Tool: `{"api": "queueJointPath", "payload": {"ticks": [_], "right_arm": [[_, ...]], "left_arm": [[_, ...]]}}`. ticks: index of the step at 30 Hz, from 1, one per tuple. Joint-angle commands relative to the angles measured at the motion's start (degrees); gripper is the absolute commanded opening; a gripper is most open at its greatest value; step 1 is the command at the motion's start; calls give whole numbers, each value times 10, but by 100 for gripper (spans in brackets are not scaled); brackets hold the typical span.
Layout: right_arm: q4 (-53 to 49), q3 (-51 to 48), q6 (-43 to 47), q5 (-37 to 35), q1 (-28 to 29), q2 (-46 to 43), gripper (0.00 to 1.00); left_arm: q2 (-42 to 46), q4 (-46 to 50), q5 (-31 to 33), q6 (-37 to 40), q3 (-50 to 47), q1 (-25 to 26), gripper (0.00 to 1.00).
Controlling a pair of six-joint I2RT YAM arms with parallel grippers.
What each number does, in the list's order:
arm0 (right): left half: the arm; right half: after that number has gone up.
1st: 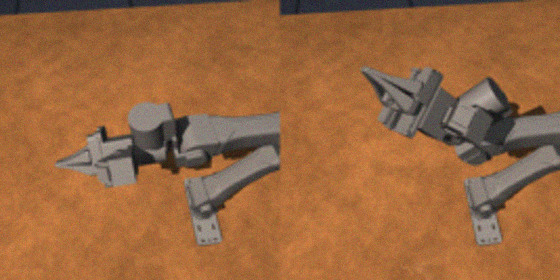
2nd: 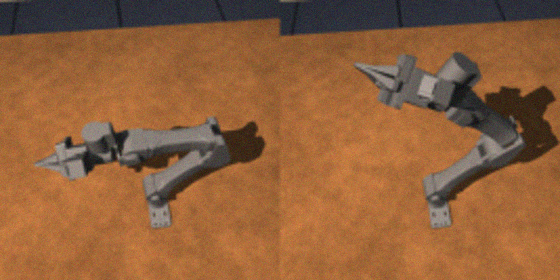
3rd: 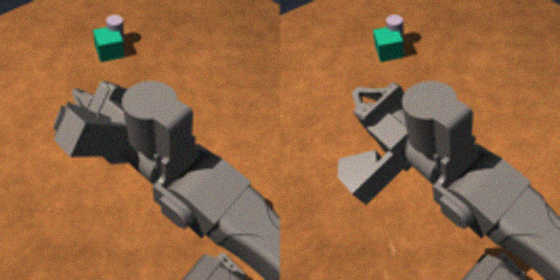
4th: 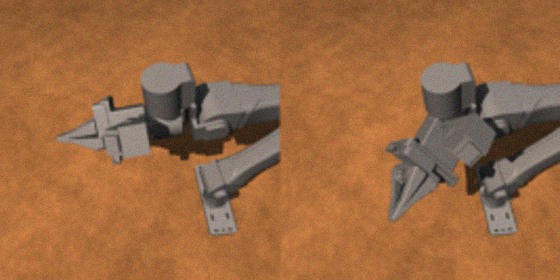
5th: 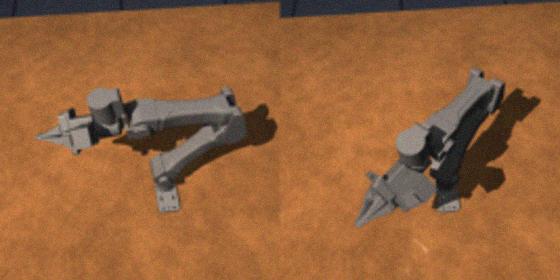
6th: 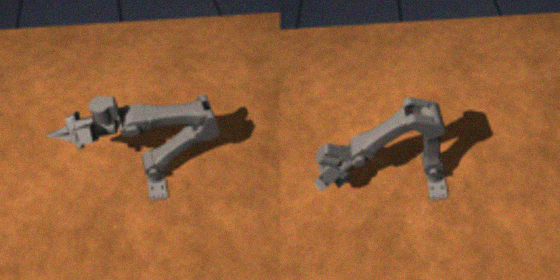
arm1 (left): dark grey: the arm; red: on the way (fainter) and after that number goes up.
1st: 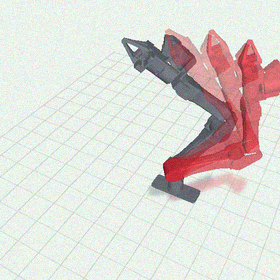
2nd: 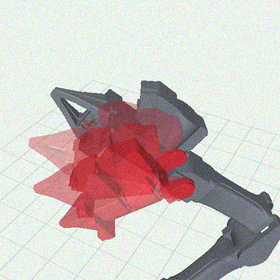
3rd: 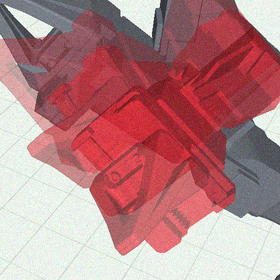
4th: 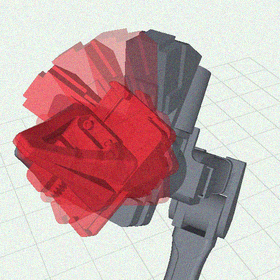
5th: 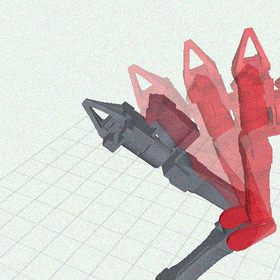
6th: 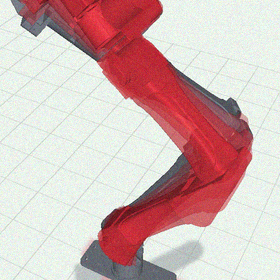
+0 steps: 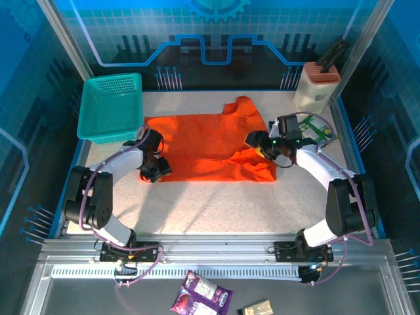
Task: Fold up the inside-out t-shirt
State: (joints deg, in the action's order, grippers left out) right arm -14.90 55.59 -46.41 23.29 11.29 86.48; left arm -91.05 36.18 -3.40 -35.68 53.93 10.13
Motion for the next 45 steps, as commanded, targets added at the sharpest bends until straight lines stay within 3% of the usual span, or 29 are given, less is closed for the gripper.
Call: {"api": "queueJointPath", "payload": {"ticks": [1, 8, 15, 21, 31, 40, 45], "right_arm": [[-95, -8, 63, 19, 1, 37, 70], [-77, -73, 81, -50, -64, 55, 80], [-98, -55, 131, -48, -99, 73, 80], [-163, 16, 155, -46, -35, 19, 77], [-154, 157, 112, -17, 72, 159, 79], [-6, 238, 50, 32, 80, 284, 79], [23, 269, 45, 66, 63, 337, 78]], "left_arm": [[-25, 28, 18, 22, 12, -2, 37], [-30, 21, 33, 21, -16, -16, 38], [-23, 15, 17, 25, -40, -24, 38], [26, 10, -25, 38, -15, -14, 38], [48, 31, -28, 36, 6, -8, 38], [47, 25, -29, 30, -4, -8, 39], [38, 26, -16, 40, -3, -9, 39]]}}
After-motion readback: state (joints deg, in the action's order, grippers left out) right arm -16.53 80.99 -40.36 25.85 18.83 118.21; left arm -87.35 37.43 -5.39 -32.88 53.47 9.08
